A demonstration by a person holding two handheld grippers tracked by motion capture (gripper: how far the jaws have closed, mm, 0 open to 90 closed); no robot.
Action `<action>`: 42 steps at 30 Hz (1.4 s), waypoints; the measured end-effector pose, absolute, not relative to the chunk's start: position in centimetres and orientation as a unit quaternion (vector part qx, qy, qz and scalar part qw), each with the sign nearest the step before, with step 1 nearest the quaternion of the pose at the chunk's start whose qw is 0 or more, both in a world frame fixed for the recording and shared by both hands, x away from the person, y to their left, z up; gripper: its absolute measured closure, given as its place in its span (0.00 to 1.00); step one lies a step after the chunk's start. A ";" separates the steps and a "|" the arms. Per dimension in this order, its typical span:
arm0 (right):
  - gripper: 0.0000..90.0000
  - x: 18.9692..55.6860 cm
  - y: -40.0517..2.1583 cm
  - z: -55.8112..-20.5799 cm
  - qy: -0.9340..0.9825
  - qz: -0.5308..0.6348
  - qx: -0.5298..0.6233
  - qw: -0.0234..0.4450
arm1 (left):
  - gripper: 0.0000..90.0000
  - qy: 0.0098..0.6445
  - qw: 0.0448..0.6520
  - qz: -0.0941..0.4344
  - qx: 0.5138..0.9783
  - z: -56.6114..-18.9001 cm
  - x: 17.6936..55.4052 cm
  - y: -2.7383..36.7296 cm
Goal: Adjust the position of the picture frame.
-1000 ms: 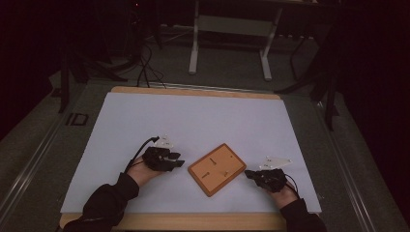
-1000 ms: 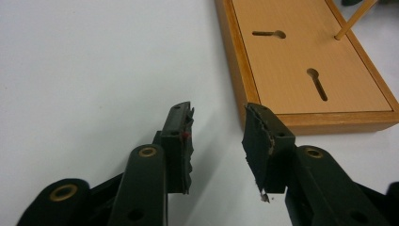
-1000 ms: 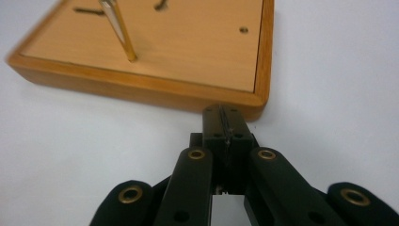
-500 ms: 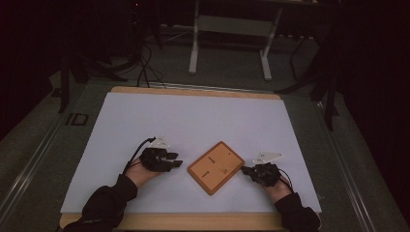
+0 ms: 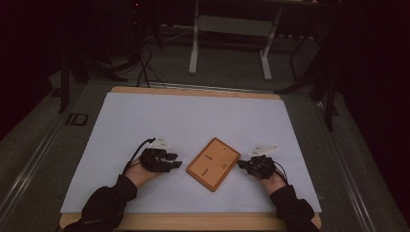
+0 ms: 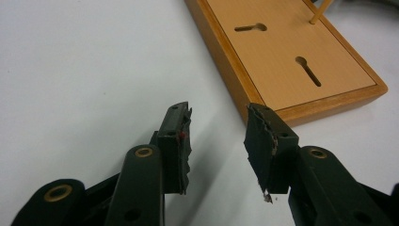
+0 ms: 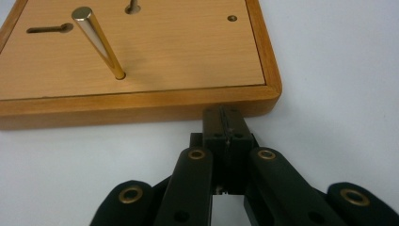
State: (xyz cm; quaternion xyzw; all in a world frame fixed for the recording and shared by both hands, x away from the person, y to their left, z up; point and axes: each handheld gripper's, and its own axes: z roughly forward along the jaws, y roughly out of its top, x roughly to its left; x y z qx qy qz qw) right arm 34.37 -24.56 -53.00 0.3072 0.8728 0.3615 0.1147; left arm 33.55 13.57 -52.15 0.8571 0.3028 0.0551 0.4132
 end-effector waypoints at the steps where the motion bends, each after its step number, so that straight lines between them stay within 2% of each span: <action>1: 1.00 34.5 -24.5 -53.0 0.873 0.362 0.306 0.116 | 0.67 0.303 0.412 0.056 0.858 -52.2 33.6 13.6; 22: 1.00 37.3 -23.7 -53.0 0.874 0.349 0.317 0.117 | 0.67 0.302 0.410 0.049 0.859 -52.6 33.5 13.6; 42: 1.00 41.1 -18.6 -52.9 0.874 0.368 0.299 0.104 | 0.67 0.312 0.399 0.044 0.861 -52.7 33.8 14.7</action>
